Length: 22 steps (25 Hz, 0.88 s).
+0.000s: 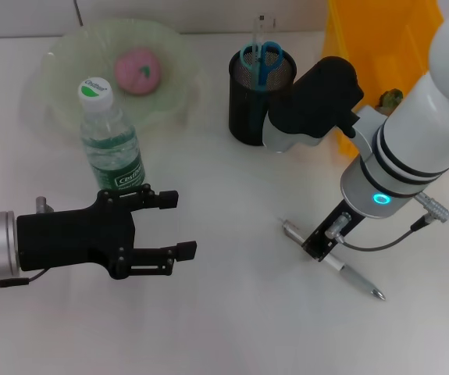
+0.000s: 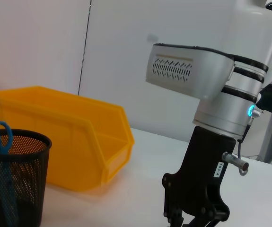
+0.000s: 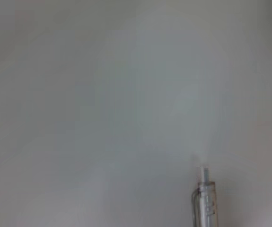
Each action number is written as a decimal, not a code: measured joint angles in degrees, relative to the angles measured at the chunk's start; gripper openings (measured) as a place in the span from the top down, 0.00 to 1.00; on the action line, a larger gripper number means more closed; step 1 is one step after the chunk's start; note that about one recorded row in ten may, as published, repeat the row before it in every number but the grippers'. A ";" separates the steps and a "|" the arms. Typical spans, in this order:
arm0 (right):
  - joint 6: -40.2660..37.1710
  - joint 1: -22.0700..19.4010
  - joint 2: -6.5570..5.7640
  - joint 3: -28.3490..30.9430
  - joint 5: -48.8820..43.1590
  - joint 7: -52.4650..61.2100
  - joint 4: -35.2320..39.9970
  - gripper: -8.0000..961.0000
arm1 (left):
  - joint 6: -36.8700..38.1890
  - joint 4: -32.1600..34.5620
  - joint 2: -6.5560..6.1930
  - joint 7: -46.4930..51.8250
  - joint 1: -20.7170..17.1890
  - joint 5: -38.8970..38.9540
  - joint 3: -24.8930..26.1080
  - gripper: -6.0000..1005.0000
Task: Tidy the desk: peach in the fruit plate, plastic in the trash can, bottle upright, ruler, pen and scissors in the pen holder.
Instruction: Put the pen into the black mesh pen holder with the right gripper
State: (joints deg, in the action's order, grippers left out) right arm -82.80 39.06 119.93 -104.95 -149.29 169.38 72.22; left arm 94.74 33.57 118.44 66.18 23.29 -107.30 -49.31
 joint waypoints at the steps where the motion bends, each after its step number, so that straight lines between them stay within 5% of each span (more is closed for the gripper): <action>1: 0.00 0.00 0.00 0.00 0.00 0.00 0.00 0.85 | 0.00 0.00 0.00 0.00 0.00 0.00 0.00 0.16; 6: 0.07 -4.29 -0.40 1.77 -0.36 -1.03 7.06 0.86 | 0.02 0.00 -0.08 0.00 -0.02 0.25 0.45 0.16; 14: 6.48 -12.10 0.00 17.51 4.48 -12.34 15.51 0.86 | 0.05 0.00 -0.07 0.47 -0.07 0.39 0.52 0.16; 17: 19.13 -13.67 -0.24 24.55 15.70 -23.53 13.40 0.86 | 0.01 -0.03 0.02 0.46 -0.08 0.51 0.55 0.16; 22: 33.98 -13.46 -0.61 25.88 33.05 -38.31 5.27 0.86 | 0.01 -0.32 0.10 0.65 -0.04 1.10 0.63 0.16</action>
State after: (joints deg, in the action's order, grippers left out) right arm -48.83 25.60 119.31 -79.07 -116.23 131.07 77.49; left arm 94.75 33.26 118.54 66.83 23.25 -106.20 -48.67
